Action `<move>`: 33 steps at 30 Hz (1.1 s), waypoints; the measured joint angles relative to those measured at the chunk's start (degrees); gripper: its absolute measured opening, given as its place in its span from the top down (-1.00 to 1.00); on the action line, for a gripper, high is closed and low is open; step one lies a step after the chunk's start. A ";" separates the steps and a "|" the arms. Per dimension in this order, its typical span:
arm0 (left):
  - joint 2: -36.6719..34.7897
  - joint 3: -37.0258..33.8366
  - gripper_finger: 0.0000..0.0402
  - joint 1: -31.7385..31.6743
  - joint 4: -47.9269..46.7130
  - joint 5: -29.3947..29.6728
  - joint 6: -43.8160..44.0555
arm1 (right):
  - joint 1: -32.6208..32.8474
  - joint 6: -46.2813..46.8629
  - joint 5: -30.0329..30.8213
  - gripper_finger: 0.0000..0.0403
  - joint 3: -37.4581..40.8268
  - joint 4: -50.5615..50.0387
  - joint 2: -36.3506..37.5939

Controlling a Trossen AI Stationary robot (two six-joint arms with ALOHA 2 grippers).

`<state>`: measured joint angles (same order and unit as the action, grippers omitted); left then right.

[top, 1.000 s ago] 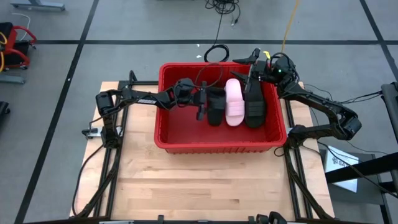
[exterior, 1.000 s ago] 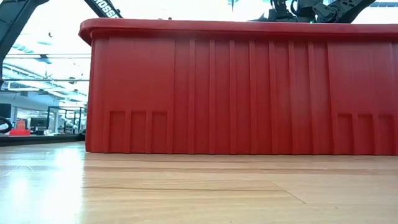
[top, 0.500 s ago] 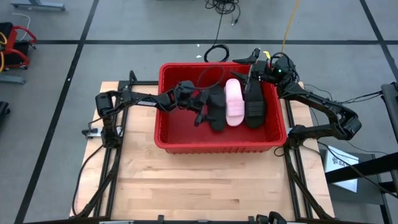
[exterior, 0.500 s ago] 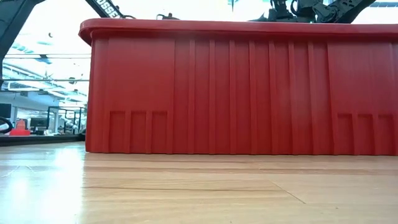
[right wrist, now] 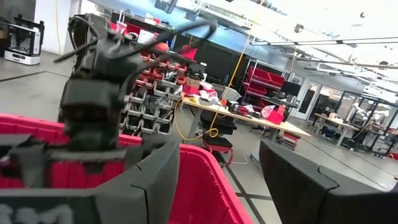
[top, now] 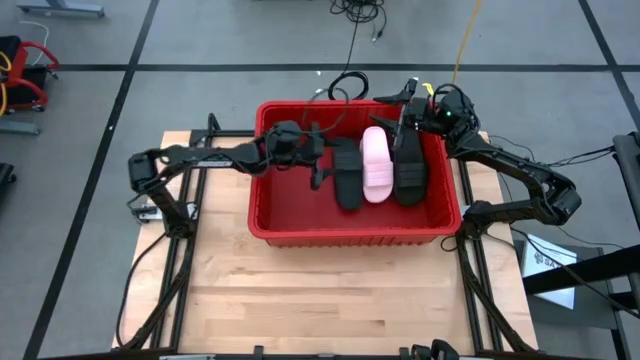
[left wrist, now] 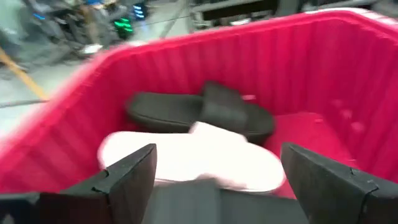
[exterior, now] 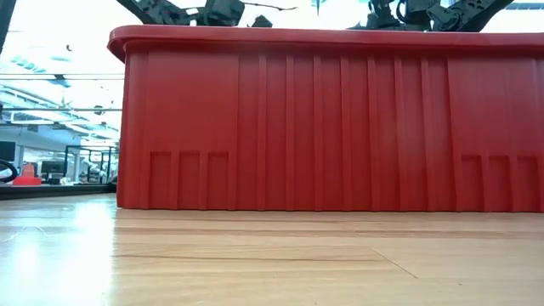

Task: Pick and place slides into bin
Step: Return to Home Position

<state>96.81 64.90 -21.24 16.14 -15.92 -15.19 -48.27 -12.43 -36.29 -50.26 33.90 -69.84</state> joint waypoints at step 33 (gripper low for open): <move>-31.13 0.02 -0.69 -4.85 -20.73 7.41 1.15 | 7.69 5.05 0.23 -0.03 0.02 -3.31 9.32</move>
<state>65.68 64.93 -26.09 -4.59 -8.51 -14.04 -40.58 -7.38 -36.06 -50.24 30.59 -60.52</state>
